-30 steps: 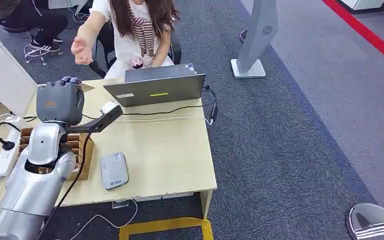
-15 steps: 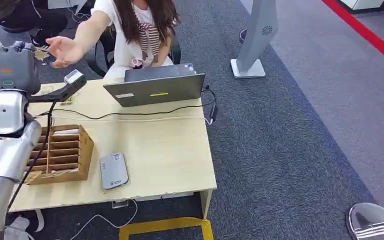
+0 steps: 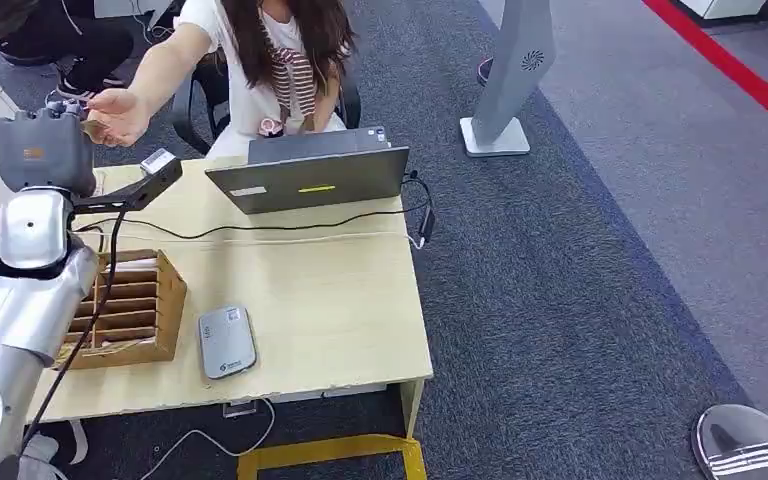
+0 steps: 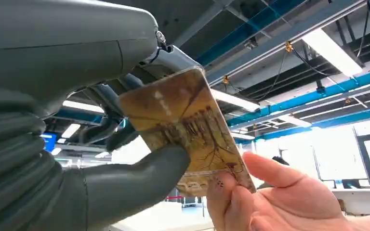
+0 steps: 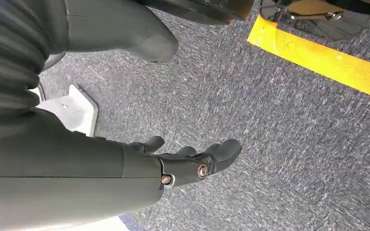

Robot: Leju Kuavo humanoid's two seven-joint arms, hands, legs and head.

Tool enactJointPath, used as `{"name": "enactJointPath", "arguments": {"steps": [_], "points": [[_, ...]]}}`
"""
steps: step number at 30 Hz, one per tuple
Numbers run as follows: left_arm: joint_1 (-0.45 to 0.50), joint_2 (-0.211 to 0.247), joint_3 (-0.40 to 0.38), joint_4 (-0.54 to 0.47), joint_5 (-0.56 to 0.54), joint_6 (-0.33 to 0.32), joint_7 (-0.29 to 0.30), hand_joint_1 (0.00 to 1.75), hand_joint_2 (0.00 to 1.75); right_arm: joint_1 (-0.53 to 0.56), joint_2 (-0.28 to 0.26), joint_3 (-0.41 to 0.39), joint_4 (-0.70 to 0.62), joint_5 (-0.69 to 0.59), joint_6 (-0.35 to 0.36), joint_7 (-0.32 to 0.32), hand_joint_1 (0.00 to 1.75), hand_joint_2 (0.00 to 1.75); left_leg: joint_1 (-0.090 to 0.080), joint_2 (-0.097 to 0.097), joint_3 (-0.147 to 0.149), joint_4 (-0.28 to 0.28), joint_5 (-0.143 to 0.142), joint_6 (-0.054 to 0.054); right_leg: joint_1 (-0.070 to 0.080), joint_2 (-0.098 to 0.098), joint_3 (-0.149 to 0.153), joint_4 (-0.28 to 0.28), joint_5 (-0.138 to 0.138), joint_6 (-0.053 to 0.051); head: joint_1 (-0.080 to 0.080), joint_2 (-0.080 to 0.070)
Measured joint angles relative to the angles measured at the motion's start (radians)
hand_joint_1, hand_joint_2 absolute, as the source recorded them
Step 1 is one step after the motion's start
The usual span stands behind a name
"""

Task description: Pass the card to the sensor for recognition and then transmit it.

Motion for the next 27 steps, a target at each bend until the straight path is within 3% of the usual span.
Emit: {"name": "enactJointPath", "arguments": {"steps": [5, 8, 17, 20, 24, 27], "points": [[0.000, -0.007, 0.000, 0.000, 0.001, 0.026, 0.003, 0.00, 1.75, 0.000, 0.000, 0.000, 0.000, 0.000, 0.000, 0.000, 0.00, 1.75, 0.000, 0.000, 0.000, 0.000, 0.000, 0.000, 0.000, 0.000, 0.000, 0.000, 0.000, 0.000, 0.000, 0.000], [0.009, -0.018, 0.000, -0.008, 0.011, 0.048, -0.043, 0.00, 1.75, 0.000, 0.000, -0.001, 0.000, 0.000, -0.002, 0.000, 0.00, 1.75, 0.000, 0.000, 0.000, 0.000, 0.000, 0.000, 0.000, 0.000, 0.000, 0.000, 0.000, 0.000, 0.000, 0.000], [0.109, -0.047, 0.000, -0.136, 0.056, 0.047, -0.102, 0.00, 1.75, 0.003, 0.000, -0.006, 0.000, -0.001, -0.007, 0.000, 0.00, 1.75, 0.000, 0.000, -0.001, 0.000, 0.000, 0.000, 0.000, 0.000, -0.001, 0.000, 0.000, 0.000, 0.001, 0.000], [0.180, -0.048, 0.002, -0.235, 0.152, 0.034, -0.165, 0.00, 1.75, 0.006, 0.002, -0.013, 0.000, -0.021, -0.026, 0.004, 0.00, 1.75, 0.000, 0.000, -0.001, 0.000, 0.000, 0.000, 0.000, 0.000, -0.001, 0.000, 0.000, 0.000, 0.001, 0.000], [0.344, -0.035, 0.002, -0.429, 0.210, -0.017, -0.198, 0.00, 1.75, 0.013, 0.007, -0.032, 0.000, -0.040, -0.041, 0.004, 0.00, 1.75, 0.000, 0.000, -0.003, -0.001, -0.001, 0.000, 0.000, 0.000, -0.002, 0.000, 0.000, 0.000, 0.002, 0.000], [0.491, 0.020, 0.002, -0.606, 0.229, -0.079, -0.202, 0.00, 1.75, 0.021, 0.014, -0.054, 0.000, -0.059, -0.056, 0.005, 0.00, 1.75, 0.000, 0.006, -0.001, -0.002, -0.003, 0.001, 0.000, 0.005, -0.002, 0.000, -0.001, 0.000, 0.002, 0.000]]}}
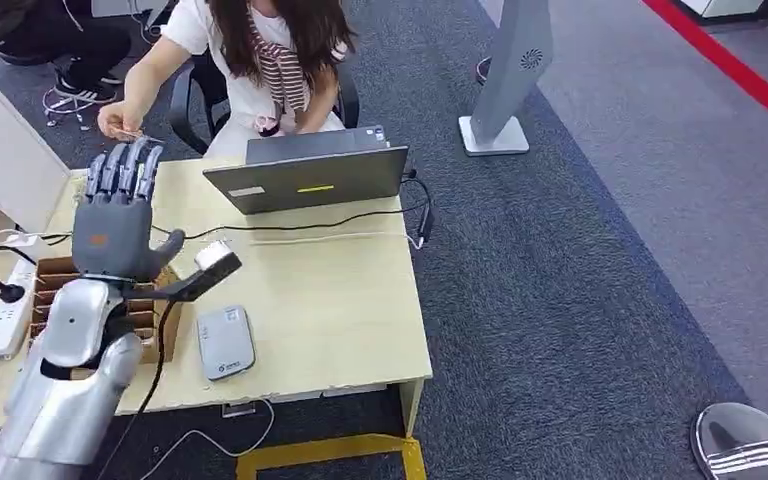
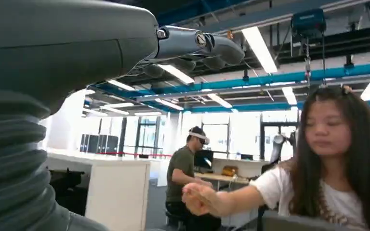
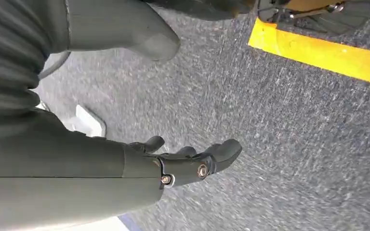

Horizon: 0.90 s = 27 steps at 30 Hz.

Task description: Pass the card to the sensor for recognition and then transmit it.

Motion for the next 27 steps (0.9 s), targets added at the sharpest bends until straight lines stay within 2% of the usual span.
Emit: {"name": "enactJointPath", "arguments": {"steps": [6, 10, 12, 17, 27], "points": [[0.239, 0.118, 0.000, -0.233, 0.023, -0.054, 0.000, 0.00, 1.75, 0.010, 0.004, -0.033, 0.000, -0.016, 0.002, 0.000, 0.00, 1.75, 0.000, -0.001, -0.001, 0.000, 0.000, 0.000, 0.000, -0.001, -0.002, 0.000, -0.002, 0.000, -0.001, 0.000], [0.314, 0.158, 0.000, -0.311, 0.031, -0.080, 0.002, 0.00, 1.75, 0.010, 0.007, -0.046, 0.000, -0.017, 0.002, -0.002, 0.00, 1.75, 0.000, -0.002, -0.002, 0.000, 0.000, 0.000, 0.000, -0.002, -0.001, 0.000, -0.001, 0.000, 0.000, 0.000], [0.346, 0.171, 0.000, -0.339, 0.032, -0.105, 0.027, 0.00, 1.75, 0.010, 0.008, -0.052, 0.000, -0.019, 0.002, -0.003, 0.00, 1.75, 0.000, -0.002, -0.002, 0.000, 0.000, 0.000, 0.000, -0.002, -0.001, 0.000, -0.001, 0.000, 0.000, 0.000], [0.380, 0.194, 0.006, -0.335, 0.047, -0.164, 0.084, 0.00, 1.75, 0.011, 0.008, -0.061, 0.000, -0.011, 0.002, 0.000, 0.00, 1.75, 0.000, -0.003, -0.002, 0.000, 0.000, 0.000, 0.000, -0.004, -0.001, 0.000, -0.001, 0.000, 0.000, 0.000], [0.376, 0.176, 0.097, -0.215, 0.053, -0.173, 0.116, 0.00, 1.75, 0.009, 0.009, -0.071, 0.000, 0.017, 0.010, 0.003, 0.00, 1.75, 0.000, -0.003, -0.002, 0.000, 0.000, 0.000, 0.000, -0.003, -0.001, 0.000, -0.001, 0.000, 0.000, 0.000]]}}
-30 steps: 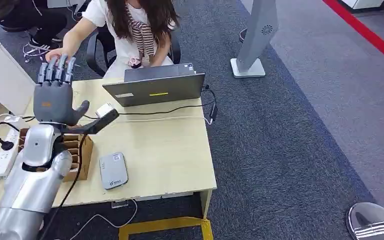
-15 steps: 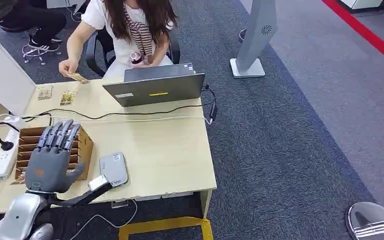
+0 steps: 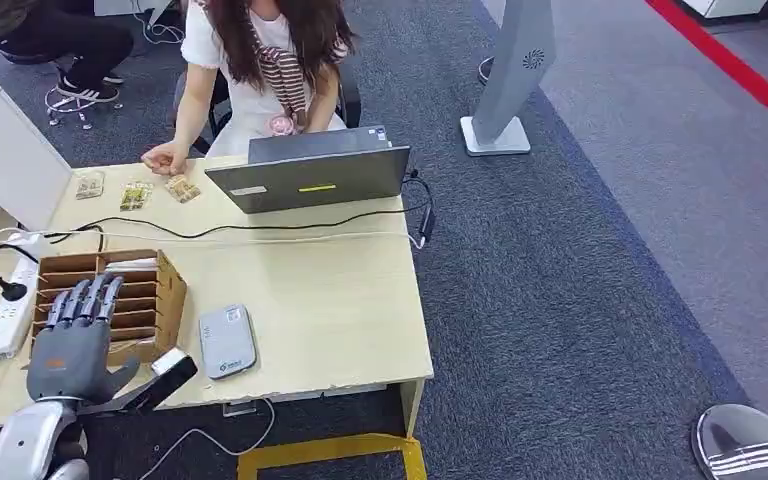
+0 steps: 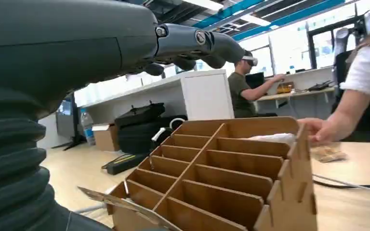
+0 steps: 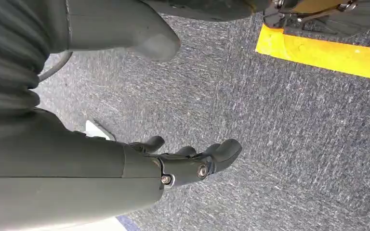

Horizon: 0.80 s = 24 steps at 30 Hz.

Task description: Pass the card to the sensor for recognition and then transmit it.

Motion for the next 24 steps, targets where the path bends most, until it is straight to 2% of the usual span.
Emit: {"name": "enactJointPath", "arguments": {"steps": [19, 24], "points": [[-0.001, -0.028, 0.070, 0.093, -0.012, -0.002, 0.024, 0.00, 1.75, 0.000, 0.000, -0.003, 0.000, 0.021, 0.000, 0.000, 0.00, 1.75, 0.000, 0.000, 0.000, 0.000, 0.000, 0.000, 0.000, 0.000, 0.000, 0.000, 0.000, 0.000, 0.000, 0.000], [-0.007, -0.038, 0.091, 0.118, -0.029, -0.002, 0.057, 0.00, 1.75, -0.001, 0.000, -0.003, 0.000, 0.027, 0.000, 0.008, 0.00, 1.75, 0.000, 0.000, 0.000, 0.000, 0.000, 0.000, 0.000, 0.000, 0.000, 0.000, 0.000, 0.000, 0.000, 0.000]]}}
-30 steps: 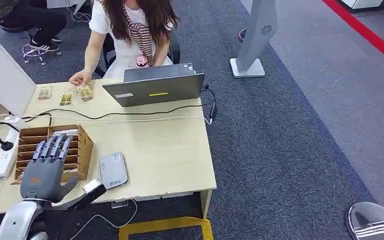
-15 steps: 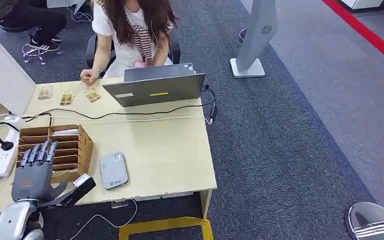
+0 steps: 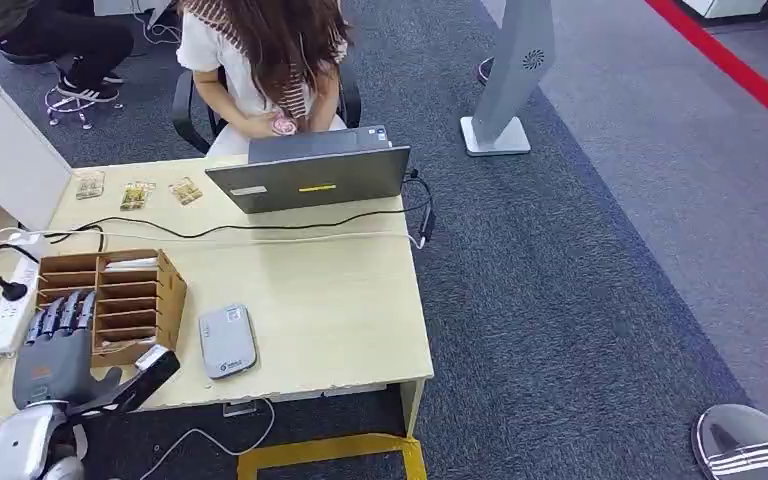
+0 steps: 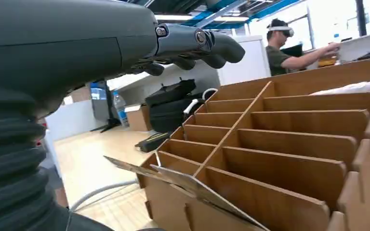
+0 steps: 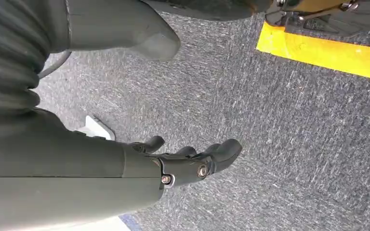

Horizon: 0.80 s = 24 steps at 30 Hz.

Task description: Pass the card to the sensor for recognition and then transmit it.

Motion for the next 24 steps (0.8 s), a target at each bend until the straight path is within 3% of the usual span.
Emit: {"name": "enactJointPath", "arguments": {"steps": [24], "points": [[-0.005, -0.037, 0.019, 0.032, -0.009, -0.007, 0.009, 0.00, 1.75, 0.000, 0.000, -0.002, 0.000, 0.015, 0.002, -0.001, 0.00, 1.75, 0.000, 0.000, 0.000, 0.000, 0.000, 0.000, 0.000, 0.000, 0.000, 0.000, 0.000, 0.000, 0.000, 0.000]]}}
